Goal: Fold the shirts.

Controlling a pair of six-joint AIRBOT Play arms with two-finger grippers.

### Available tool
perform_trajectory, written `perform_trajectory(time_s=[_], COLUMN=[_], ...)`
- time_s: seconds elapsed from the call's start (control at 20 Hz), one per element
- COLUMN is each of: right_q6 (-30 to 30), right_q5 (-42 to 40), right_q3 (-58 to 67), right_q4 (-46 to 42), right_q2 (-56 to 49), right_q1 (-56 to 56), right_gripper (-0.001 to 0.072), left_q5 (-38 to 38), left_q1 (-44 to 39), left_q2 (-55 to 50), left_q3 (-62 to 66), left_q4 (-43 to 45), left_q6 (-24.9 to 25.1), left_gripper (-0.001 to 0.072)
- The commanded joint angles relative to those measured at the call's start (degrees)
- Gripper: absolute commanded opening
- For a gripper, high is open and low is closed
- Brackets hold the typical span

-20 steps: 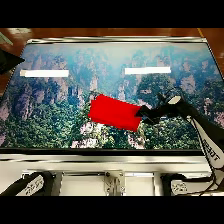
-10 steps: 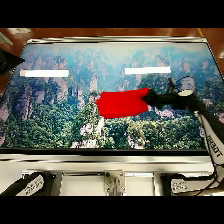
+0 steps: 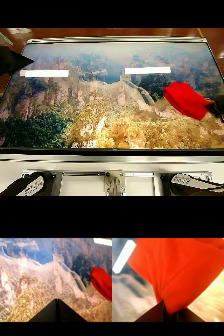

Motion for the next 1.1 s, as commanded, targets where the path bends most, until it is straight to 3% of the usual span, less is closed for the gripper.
perform_trajectory(time_s=[0.0,0.3,0.5,0.55,0.6,0.65,0.8,0.9,1.05], right_q6=[5.5,5.7,7.7,8.9,9.2,8.7,12.6,15.5,12.1], right_q5=[5.1,0.7,0.3,0.6,0.8,1.8,7.9,8.8,-2.1], right_q3=[-4.2,-25.8,-30.3,-30.4,-30.4,-30.1,-25.4,-19.4,-9.2], right_q4=[-15.8,-16.5,-20.1,-20.2,-20.2,-20.3,-30.4,-39.4,-33.6], right_q2=[2.3,10.5,15.4,16.3,17.4,19.1,26.6,32.3,38.4], right_q1=[-12.7,-22.6,-24.2,-24.2,-24.2,-24.2,-24.2,-24.1,-20.8], right_gripper=[0.0067,0.0068,0.0073,0.0156,0.041,0.0609,0.0614,0.0614,0.0601], left_q5=[0.1,1.1,1.2,1.2,1.2,1.2,1.1,1.1,1.2], left_q1=[-3.3,-6.2,-6.4,-6.4,-6.4,-6.4,-6.4,-6.4,-7.8], left_q2=[0.0,-0.8,-1.8,-2.1,-2.5,-2.8,-4.2,-5.4,-8.8], left_q3=[0.0,0.0,0.0,0.0,0.0,0.0,0.0,0.0,0.0], left_q4=[0.1,0.1,0.1,0.1,0.1,0.1,0.6,0.7,4.4], left_q6=[-0.7,-0.9,-0.9,-0.9,-0.8,-0.8,0.3,5.1,8.2], left_gripper=[0.0042,0.0042,0.0042,0.0042,0.0042,0.0042,0.0042,0.0042,0.004])
